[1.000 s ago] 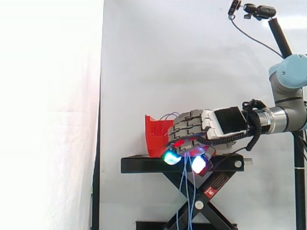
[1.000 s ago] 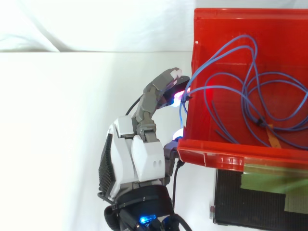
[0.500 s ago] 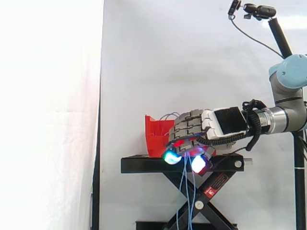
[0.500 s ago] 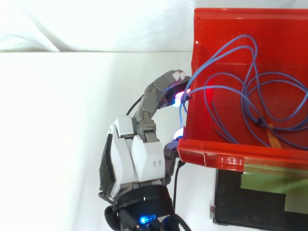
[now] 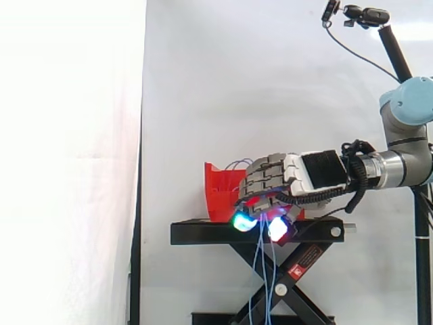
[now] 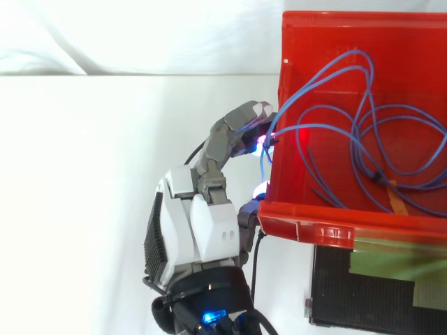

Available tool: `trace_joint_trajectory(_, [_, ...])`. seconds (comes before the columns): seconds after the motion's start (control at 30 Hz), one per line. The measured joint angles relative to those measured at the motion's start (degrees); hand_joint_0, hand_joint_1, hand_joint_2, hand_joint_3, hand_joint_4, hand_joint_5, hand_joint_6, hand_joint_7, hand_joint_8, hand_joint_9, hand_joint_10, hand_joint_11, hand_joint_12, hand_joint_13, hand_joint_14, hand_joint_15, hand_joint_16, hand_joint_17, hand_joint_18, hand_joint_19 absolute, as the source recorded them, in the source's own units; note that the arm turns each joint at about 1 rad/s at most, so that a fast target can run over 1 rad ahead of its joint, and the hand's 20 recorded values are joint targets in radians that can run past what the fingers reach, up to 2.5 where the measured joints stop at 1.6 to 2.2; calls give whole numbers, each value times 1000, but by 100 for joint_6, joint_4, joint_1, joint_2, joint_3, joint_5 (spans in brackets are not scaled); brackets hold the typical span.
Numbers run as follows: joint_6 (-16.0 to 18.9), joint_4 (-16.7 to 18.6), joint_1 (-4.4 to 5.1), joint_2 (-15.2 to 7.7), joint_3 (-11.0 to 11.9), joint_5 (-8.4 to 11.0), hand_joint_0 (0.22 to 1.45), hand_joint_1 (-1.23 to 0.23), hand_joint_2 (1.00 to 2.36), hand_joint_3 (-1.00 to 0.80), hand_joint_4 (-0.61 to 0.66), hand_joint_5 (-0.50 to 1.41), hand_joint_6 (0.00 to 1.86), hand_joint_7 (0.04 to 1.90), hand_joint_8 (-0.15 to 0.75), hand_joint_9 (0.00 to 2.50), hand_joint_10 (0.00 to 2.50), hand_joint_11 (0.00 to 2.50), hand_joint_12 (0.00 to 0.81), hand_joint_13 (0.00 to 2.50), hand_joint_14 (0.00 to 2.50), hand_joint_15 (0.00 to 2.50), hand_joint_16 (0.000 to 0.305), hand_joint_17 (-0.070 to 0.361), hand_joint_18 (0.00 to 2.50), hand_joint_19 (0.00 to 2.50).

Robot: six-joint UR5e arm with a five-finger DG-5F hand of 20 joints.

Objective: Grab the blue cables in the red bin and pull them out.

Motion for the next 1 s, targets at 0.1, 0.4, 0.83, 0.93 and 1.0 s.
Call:
trace_joint_trajectory(0.1, [0, 15, 0, 0, -1, 1, 858, -894, 1000, -1000, 232, 855, 9, 629, 284, 740, 18, 516, 347, 744, 22, 516, 45, 101, 538, 615])
trace_joint_trajectory(0.4, [-2, 53, 0, 0, -4, -1, 862, -892, 1000, -1000, 232, 866, 9, 647, 285, 745, 18, 518, 345, 743, 20, 515, 44, 100, 540, 613])
trace_joint_trajectory(0.83, [0, 84, 0, -1, -9, 7, 863, -891, 1000, -1000, 223, 888, 8, 678, 284, 751, 18, 523, 346, 747, 22, 518, 44, 100, 542, 614])
trace_joint_trajectory(0.93, [1, 84, 0, 0, -10, 8, 864, -891, 1000, -1000, 223, 894, 8, 683, 285, 756, 20, 525, 346, 747, 20, 517, 44, 100, 542, 614])
trace_joint_trajectory(1.0, [1, 80, 0, 0, -11, 8, 864, -891, 1000, -1000, 220, 895, 7, 690, 285, 756, 18, 526, 346, 745, 20, 514, 44, 100, 543, 614])
